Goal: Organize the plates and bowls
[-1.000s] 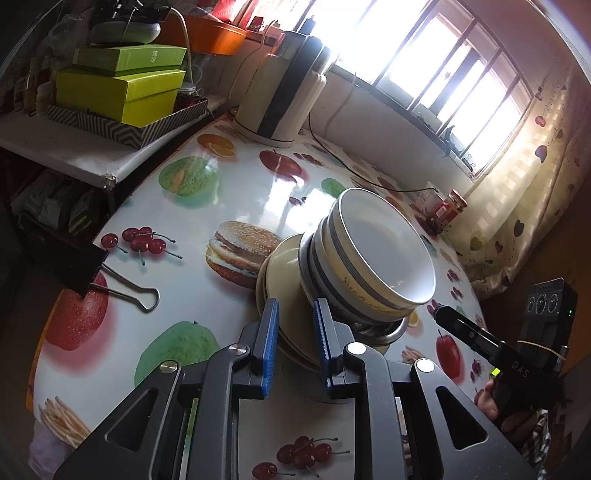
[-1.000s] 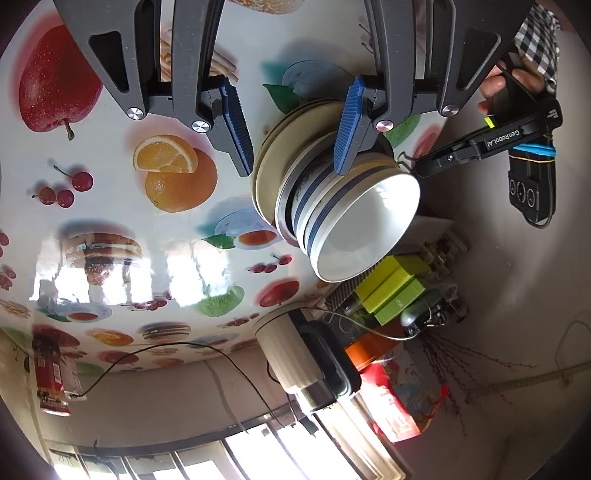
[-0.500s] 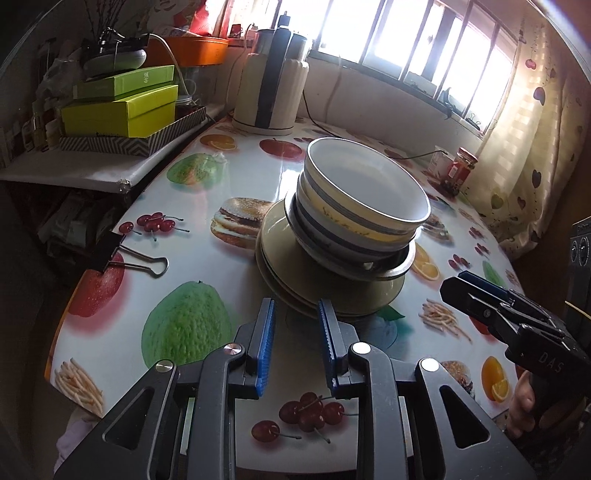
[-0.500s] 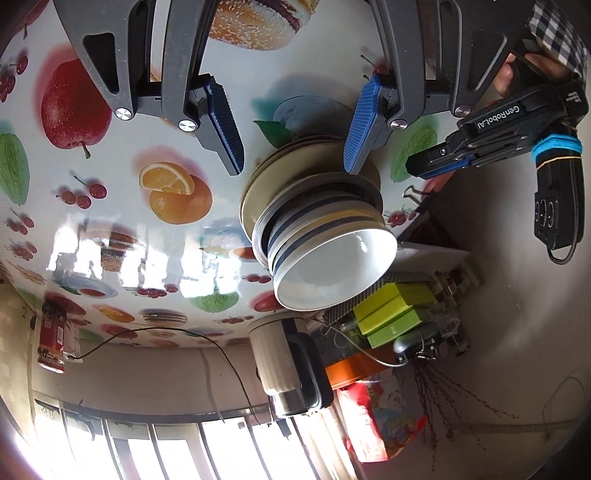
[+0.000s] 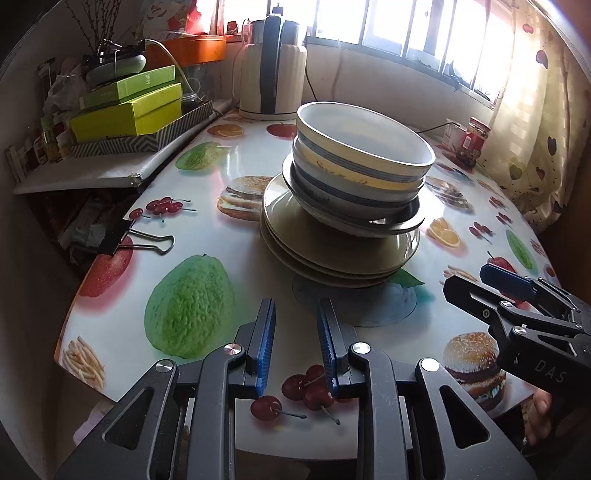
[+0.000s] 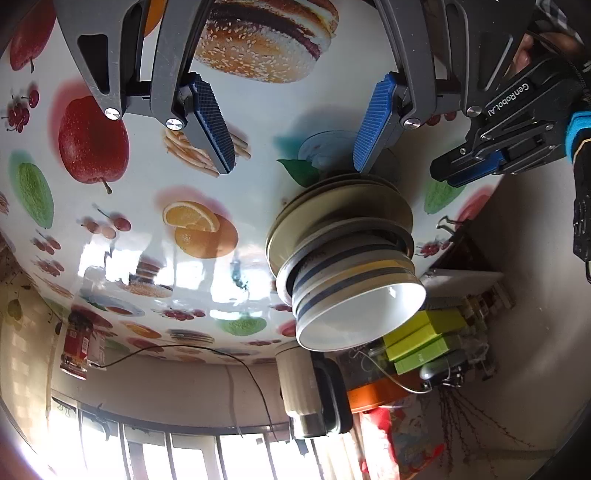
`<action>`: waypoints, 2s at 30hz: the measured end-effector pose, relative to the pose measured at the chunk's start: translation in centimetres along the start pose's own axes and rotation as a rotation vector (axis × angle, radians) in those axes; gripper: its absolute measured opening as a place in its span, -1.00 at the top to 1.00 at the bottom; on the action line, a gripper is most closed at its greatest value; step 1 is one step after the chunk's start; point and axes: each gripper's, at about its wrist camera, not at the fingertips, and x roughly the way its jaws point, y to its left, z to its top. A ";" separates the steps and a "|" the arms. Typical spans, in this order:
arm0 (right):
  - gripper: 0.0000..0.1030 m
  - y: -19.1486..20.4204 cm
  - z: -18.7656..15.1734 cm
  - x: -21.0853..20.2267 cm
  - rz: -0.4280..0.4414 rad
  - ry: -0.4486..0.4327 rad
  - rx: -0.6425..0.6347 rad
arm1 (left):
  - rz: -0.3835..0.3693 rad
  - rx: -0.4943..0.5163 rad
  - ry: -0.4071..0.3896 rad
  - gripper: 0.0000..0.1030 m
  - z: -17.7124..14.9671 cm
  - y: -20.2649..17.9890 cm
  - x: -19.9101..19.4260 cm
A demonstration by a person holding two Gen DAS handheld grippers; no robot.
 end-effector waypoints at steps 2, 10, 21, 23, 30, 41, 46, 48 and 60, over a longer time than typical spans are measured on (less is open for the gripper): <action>-0.31 0.0 -0.4 0.2 -0.020 0.014 -0.006 | 0.006 0.001 0.014 0.53 -0.3 -0.1 0.4; -0.31 -0.1 -1.7 1.5 -0.082 0.068 0.002 | 0.024 0.009 0.077 0.53 -1.3 -0.7 2.2; -0.49 -0.6 -2.0 2.5 -0.125 0.093 0.019 | 0.037 0.012 0.060 0.53 -1.2 -0.9 2.5; -0.51 -0.5 -2.0 2.6 -0.142 0.094 0.015 | 0.040 0.011 0.058 0.53 -1.2 -1.0 2.5; -0.62 -0.4 -2.1 2.7 -0.158 0.094 0.015 | 0.027 -0.008 0.054 0.53 -1.1 -0.6 2.5; -0.64 -0.5 -2.1 2.7 -0.162 0.095 0.013 | 0.038 0.003 0.054 0.53 -1.2 -0.8 2.5; -0.64 -0.5 -2.1 2.7 -0.163 0.095 0.011 | 0.037 0.003 0.053 0.53 -1.2 -0.8 2.5; -0.64 -0.5 -2.1 2.7 -0.163 0.095 0.013 | 0.036 0.002 0.053 0.53 -1.2 -0.8 2.5; -0.65 -0.5 -2.1 2.7 -0.162 0.094 0.014 | 0.040 0.004 0.053 0.53 -1.2 -0.8 2.5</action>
